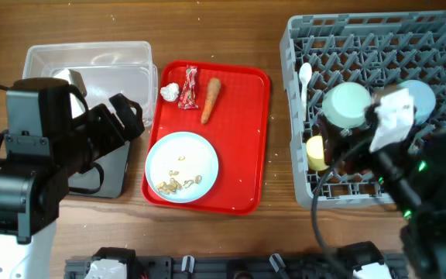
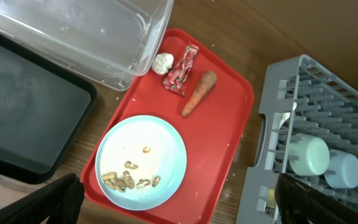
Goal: Sort waste into correct bins and load items into the dishwasher rack
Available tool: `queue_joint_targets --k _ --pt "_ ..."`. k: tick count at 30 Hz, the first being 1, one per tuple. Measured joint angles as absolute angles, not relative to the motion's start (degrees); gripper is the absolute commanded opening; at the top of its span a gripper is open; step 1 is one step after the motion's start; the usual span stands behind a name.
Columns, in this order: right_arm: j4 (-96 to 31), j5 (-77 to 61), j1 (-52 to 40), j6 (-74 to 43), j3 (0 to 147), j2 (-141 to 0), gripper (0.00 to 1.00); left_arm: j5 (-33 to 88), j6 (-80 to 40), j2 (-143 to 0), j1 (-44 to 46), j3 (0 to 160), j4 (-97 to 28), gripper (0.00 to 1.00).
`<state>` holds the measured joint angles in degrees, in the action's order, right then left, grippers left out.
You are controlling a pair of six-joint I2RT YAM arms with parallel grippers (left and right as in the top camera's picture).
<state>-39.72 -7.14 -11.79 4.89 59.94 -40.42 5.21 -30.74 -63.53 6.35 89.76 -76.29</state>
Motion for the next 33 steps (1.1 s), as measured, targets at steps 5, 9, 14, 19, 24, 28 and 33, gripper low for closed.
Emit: queue_joint_targets --k 5,9,14,19,24,28,33 --pt "-30.4 -7.0 -11.8 5.0 38.4 -23.4 1.00 5.2 -30.7 -63.5 6.3 89.7 -76.3 1.00" --pt "-27.6 -6.6 -11.8 1.3 26.5 -12.8 1.00 5.2 -30.7 -63.5 6.3 89.7 -76.3 1.00" --pt "-16.2 -3.4 -11.8 -5.3 7.6 -1.2 1.00 5.2 -30.7 -63.6 6.3 89.7 -76.3 1.00" --pt "-6.2 -2.9 -11.8 -6.4 3.6 -1.1 1.00 5.2 -30.7 -63.7 6.3 89.7 -76.3 1.00" --pt "-0.2 -2.7 -11.8 -6.5 1.0 -0.9 1.00 5.2 -30.7 -63.7 6.3 89.7 -76.3 1.00" --pt "-0.1 -2.7 -11.8 -6.5 0.5 -0.9 1.00 5.2 -30.7 -63.7 6.3 89.7 -76.3 1.00" --pt "-0.1 -2.7 -11.8 -6.5 0.5 -0.9 1.00 5.2 -30.7 -63.7 6.3 89.7 -76.3 1.00"
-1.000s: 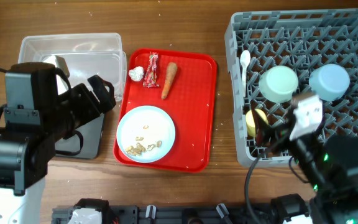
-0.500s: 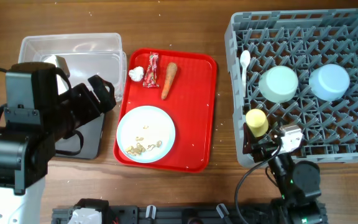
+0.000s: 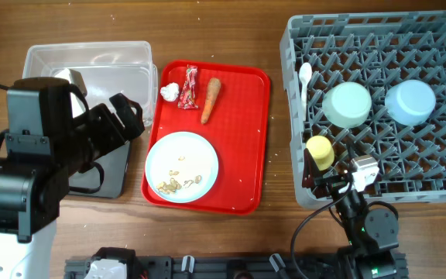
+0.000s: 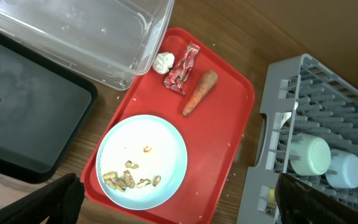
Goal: Sort waste into correct bins and load items into the dishwasher rack
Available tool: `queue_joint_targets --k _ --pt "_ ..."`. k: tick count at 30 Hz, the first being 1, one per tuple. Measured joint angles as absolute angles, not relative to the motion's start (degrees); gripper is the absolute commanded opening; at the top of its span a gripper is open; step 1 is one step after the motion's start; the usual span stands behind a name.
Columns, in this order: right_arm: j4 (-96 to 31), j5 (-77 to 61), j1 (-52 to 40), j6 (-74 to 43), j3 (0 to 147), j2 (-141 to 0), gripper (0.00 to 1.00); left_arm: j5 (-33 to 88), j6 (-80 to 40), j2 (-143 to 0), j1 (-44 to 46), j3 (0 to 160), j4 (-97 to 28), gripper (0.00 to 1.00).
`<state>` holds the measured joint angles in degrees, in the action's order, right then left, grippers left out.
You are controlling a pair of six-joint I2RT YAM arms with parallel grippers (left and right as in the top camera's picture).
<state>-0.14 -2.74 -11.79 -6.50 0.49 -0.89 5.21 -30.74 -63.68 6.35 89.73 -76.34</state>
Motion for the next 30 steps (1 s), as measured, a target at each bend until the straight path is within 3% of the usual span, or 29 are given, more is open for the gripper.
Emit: queue_joint_targets --k 18,26,27,28,30 --pt "-0.1 -2.7 -11.8 -6.7 0.5 -0.9 1.00 10.0 -30.8 -67.8 8.0 89.7 -73.1 1.00" --pt "-0.1 -2.7 -11.8 -6.7 0.5 -0.9 1.00 -2.5 -29.8 -88.7 26.7 89.7 -65.9 1.00" --pt "-0.1 -2.7 -11.8 -6.7 0.5 -0.9 1.00 -4.8 -29.4 -90.3 28.4 89.7 -64.9 0.99" --pt "-0.1 -2.7 -11.8 -6.7 0.5 -0.9 1.00 -7.8 -28.9 -93.1 30.6 89.7 -62.9 0.91" --pt "-0.1 -2.7 -11.8 -6.7 0.5 -0.9 1.00 -10.3 -28.3 -97.2 31.5 89.7 -59.3 0.89"
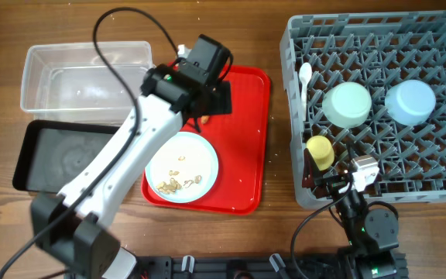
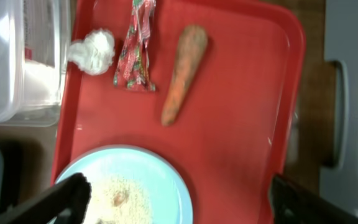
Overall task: Sort waste into correct bins and load items into the dishwasher rack
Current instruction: 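Reach the left gripper to the carrot on the red tray and grasp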
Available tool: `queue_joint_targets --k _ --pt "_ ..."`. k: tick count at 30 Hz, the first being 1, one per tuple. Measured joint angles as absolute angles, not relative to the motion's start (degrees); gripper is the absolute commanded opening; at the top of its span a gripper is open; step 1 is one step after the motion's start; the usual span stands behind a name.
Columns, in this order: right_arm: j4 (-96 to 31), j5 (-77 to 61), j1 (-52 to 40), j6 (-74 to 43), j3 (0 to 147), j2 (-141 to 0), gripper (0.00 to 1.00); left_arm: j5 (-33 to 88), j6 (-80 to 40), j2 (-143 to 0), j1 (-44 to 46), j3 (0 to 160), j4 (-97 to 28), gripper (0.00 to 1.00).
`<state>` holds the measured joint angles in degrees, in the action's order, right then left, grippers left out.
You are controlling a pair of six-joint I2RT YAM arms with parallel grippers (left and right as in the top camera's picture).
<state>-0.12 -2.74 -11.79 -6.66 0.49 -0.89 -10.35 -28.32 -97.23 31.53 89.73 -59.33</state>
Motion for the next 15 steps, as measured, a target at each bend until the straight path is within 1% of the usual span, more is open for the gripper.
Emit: queue_joint_targets --k 1,3,9,13,15 --pt "-0.1 -2.7 -11.8 -6.7 0.5 -0.9 1.00 -11.3 -28.0 -99.3 31.5 89.8 -57.2 0.85" --pt "-0.1 -2.7 -11.8 -6.7 0.4 -0.9 1.00 -12.3 -27.1 -104.3 31.4 89.8 -53.7 0.82" --pt "-0.1 -2.7 -11.8 -6.7 0.4 -0.9 1.00 -12.8 -18.7 -117.6 31.4 89.7 -43.6 0.81" --pt "-0.1 -2.7 -11.8 -6.7 0.4 -0.9 1.00 -13.5 -14.7 -119.0 30.6 89.6 -36.7 0.80" --pt "-0.1 -2.7 -11.8 -6.7 0.4 -0.9 1.00 -13.7 -13.8 -119.1 29.4 89.6 -34.4 0.77"
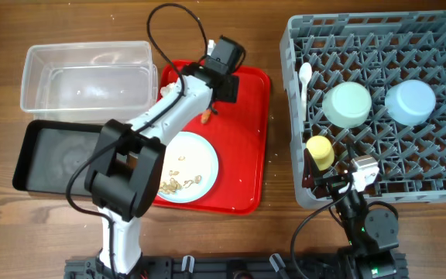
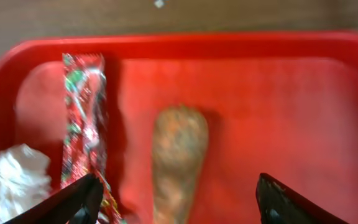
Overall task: Sort waste into correct bins and load items into the dishwasher rack
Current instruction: 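Reach the left gripper to the carrot on the red tray and grasp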
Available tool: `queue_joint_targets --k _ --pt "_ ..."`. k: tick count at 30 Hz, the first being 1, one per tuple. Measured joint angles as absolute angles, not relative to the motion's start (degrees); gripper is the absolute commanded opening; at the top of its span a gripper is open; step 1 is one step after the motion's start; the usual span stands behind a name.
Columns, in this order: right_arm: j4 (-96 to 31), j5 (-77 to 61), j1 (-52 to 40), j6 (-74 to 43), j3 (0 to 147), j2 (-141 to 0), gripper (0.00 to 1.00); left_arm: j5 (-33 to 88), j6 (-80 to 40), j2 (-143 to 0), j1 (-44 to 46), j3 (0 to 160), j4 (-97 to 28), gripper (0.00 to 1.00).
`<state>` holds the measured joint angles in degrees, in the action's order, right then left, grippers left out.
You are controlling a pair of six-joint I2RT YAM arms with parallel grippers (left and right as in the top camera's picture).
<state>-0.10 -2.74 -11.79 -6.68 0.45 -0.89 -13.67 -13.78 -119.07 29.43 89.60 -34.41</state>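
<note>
The carrot lies on the red tray, directly below my left gripper, which hangs open with a finger on each side of it. A red candy wrapper and a crumpled white tissue lie to its left. In the overhead view the left gripper covers the tray's far end and only the carrot's tip shows. The pale blue plate holds food scraps. My right gripper rests at the dishwasher rack's front edge.
A clear bin and a black bin stand left of the tray. The rack holds a green cup, a blue cup, a yellow cup and a white spoon.
My left gripper has come down closer over the tray's far end. The carrot now fills the space between its open fingers. The right arm has not moved.
At first my left arm sat over the bins and my right arm was over the rack by the green cup. Then the right arm was back at the rack's front edge. Later the left gripper was above the tray, and now it is low over the carrot.
</note>
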Motion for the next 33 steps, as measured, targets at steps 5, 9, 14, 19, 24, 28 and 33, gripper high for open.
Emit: queue_joint_targets --k 5,9,14,19,24,28,33 --pt "-0.1 -2.7 -11.8 -6.7 0.4 -0.9 1.00 -12.5 -13.1 -121.1 27.4 89.6 -31.9 0.70" --pt "-0.1 -2.7 -11.8 -6.7 0.4 -0.9 1.00 -10.6 -12.7 -121.6 27.5 89.6 -29.7 0.72" --pt "-0.1 -2.7 -11.8 -6.7 0.4 -0.9 1.00 -10.4 -12.5 -123.5 27.5 89.6 -29.5 0.51" --pt "-0.1 -2.7 -11.8 -6.7 0.4 -0.9 1.00 -10.0 -12.2 -125.0 27.5 89.6 -29.4 0.35" --pt "-0.1 -2.7 -11.8 -6.7 0.4 -0.9 1.00 -10.0 -12.4 -125.0 27.5 89.7 -31.3 0.45" --pt "-0.1 -2.7 -11.8 -6.7 0.4 -0.9 1.00 -9.8 -12.5 -125.0 27.5 89.7 -33.5 0.35" --pt "-0.1 -2.7 -11.8 -6.7 0.4 -0.9 1.00 -9.8 -12.5 -125.1 27.5 89.7 -33.6 0.20"
